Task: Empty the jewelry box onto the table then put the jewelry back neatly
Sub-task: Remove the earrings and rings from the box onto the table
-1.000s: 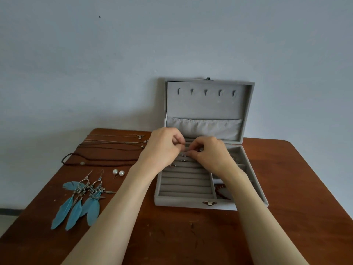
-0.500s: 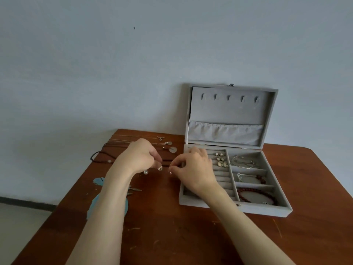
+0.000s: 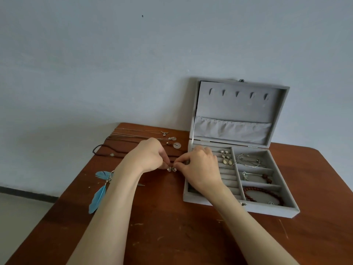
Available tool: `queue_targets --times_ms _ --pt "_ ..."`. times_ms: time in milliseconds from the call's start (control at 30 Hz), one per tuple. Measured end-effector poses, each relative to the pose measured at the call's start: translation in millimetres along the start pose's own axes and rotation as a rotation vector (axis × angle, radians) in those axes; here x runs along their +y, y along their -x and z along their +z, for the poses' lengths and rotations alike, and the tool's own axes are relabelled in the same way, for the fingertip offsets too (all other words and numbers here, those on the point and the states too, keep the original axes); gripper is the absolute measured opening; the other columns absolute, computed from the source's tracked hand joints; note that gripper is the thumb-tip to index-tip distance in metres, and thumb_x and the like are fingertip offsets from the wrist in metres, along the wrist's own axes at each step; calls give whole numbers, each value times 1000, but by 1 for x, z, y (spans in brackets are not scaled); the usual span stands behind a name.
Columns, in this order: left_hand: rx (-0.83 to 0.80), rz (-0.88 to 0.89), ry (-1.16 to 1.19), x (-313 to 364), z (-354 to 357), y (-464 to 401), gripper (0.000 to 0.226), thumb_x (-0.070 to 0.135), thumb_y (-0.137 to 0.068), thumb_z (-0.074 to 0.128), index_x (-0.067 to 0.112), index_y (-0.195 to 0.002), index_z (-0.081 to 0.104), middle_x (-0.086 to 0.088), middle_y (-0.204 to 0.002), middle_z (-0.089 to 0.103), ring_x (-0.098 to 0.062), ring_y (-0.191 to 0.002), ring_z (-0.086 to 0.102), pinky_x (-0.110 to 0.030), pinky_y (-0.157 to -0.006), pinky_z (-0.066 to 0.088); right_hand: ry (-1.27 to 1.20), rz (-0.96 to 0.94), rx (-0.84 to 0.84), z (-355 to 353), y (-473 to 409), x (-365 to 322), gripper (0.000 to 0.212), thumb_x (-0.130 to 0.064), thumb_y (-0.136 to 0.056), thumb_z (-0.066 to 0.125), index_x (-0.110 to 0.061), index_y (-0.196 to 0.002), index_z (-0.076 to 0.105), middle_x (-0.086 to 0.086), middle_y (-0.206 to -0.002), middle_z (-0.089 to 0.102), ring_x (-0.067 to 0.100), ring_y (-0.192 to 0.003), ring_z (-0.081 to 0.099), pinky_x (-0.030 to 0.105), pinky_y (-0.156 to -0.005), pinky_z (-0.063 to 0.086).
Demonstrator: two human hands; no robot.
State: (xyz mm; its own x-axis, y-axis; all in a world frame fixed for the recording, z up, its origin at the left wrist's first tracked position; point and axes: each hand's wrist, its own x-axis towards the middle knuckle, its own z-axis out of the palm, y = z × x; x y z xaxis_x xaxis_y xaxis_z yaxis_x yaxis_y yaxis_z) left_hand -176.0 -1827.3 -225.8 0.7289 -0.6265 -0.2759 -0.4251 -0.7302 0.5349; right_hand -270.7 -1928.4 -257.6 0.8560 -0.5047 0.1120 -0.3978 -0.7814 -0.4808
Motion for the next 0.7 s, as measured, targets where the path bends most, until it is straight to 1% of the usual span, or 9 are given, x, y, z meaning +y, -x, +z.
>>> queue_targets --times_ms 133,200,267,300,400,467,533,633,700 --pt "7 27 21 -2 0 1 22 16 -79 72 22 -99 69 0 -104 66 -15 -90 60 -25 -73 45 -94 -8 -34 -6 -1 0 20 -37 -85 61 -28 -98 73 0 -102 65 19 -105 51 34 -90 43" --pt "20 62 51 -1 -1 2 24 15 -80 70 22 -103 65 2 -101 65 -9 -78 57 -22 -64 43 -310 2 -69 -23 -3 5 20 -35 -87 60 -22 -93 74 -10 -76 68 4 -76 60 24 -70 49" --pt "97 138 88 2 -2 5 24 17 -83 67 23 -106 62 8 -97 62 -5 -77 56 -18 -56 43 -431 35 -59 -48 -5 15 21 -34 -89 58 -19 -85 72 -13 -45 53 -3 -41 45 13 -50 37" --pt "163 191 93 7 -2 7 23 19 -84 66 24 -106 61 11 -94 60 -1 -78 55 -14 -57 41 -452 57 -22 -61 -7 24 21 -33 -90 58 -18 -84 72 -10 -43 51 -1 -35 39 14 -49 34" --pt "328 377 149 34 7 13 20 18 -85 63 25 -104 61 15 -89 59 7 -78 52 -3 -64 40 -427 124 120 -87 -11 57 16 -28 -89 59 -21 -83 71 -2 -61 59 -1 -45 45 16 -52 39" --pt "319 479 143 55 22 12 23 17 -86 62 24 -108 63 12 -95 61 5 -80 54 3 -69 38 -379 177 134 -90 -13 76 12 -23 -89 60 -23 -88 71 -6 -72 64 2 -55 54 11 -49 40" --pt "298 516 75 70 40 1 26 15 -89 58 21 -114 63 7 -104 61 1 -86 56 -2 -72 40 -318 204 81 -86 -14 88 14 -20 -88 60 -24 -94 72 -4 -85 70 8 -67 62 13 -51 44" --pt "341 476 -1 84 58 -18 27 10 -92 53 15 -115 64 -2 -113 62 -14 -102 59 -18 -84 43 -202 197 11 -77 -18 96 20 -21 -88 56 -30 -96 72 -4 -95 71 12 -79 62 26 -71 49" --pt "374 429 -35 91 66 -27 25 10 -91 53 13 -113 65 -6 -113 63 -20 -104 60 -26 -85 47 -134 207 -12 -72 -21 97 24 -20 -88 54 -34 -98 72 -4 -103 70 17 -95 60 36 -87 50"
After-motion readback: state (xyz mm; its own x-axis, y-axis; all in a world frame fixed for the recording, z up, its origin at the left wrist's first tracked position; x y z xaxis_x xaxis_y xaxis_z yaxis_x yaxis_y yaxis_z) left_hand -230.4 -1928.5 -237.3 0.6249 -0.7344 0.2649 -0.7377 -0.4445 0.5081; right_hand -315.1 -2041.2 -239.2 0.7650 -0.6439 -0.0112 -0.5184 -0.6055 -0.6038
